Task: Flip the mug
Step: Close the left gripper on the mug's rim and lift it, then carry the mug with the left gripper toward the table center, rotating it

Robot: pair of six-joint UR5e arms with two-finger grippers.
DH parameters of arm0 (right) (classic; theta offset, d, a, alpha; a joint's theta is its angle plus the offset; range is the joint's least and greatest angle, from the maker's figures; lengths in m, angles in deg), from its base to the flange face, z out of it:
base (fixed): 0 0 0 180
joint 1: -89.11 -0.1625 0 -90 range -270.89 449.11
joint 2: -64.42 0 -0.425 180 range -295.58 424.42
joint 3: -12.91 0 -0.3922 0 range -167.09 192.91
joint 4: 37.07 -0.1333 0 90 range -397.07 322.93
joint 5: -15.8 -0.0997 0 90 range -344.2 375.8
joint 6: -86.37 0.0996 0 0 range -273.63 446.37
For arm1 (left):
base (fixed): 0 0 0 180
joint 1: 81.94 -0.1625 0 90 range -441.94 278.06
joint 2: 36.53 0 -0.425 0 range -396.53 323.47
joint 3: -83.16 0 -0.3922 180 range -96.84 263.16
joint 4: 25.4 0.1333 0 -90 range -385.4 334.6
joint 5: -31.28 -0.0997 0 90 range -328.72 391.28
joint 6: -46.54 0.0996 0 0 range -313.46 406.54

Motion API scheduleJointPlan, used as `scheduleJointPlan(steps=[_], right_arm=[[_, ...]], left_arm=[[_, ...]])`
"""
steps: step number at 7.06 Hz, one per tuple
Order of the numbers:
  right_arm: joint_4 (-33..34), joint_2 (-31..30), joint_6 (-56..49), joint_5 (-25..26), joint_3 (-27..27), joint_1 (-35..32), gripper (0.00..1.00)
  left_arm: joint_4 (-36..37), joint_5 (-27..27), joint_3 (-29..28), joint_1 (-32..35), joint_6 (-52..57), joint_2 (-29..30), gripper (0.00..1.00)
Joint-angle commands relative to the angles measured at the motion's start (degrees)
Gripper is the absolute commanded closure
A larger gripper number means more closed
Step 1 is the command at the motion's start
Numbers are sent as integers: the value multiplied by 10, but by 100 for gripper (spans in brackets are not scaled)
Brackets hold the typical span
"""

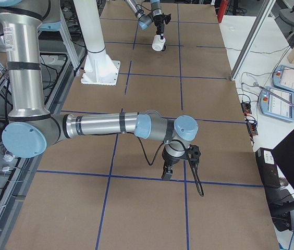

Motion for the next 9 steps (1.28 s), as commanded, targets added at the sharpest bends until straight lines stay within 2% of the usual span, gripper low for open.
scheduleJointPlan(steps=[1,3,5,7,9], right_arm=[[0,0,0,0,0,0,0],[0,0,0,0,0,0,0],[0,0,0,0,0,0,0],[0,0,0,0,0,0,0],[0,0,0,0,0,0,0]], left_arm=[[159,9,72,4,1,24,100],[353,5,142,8,50,74,100],[578,-10,187,4,101,172,100],[763,-90,187,-13,164,270,100],[894,-169,179,-62,231,332,100]])
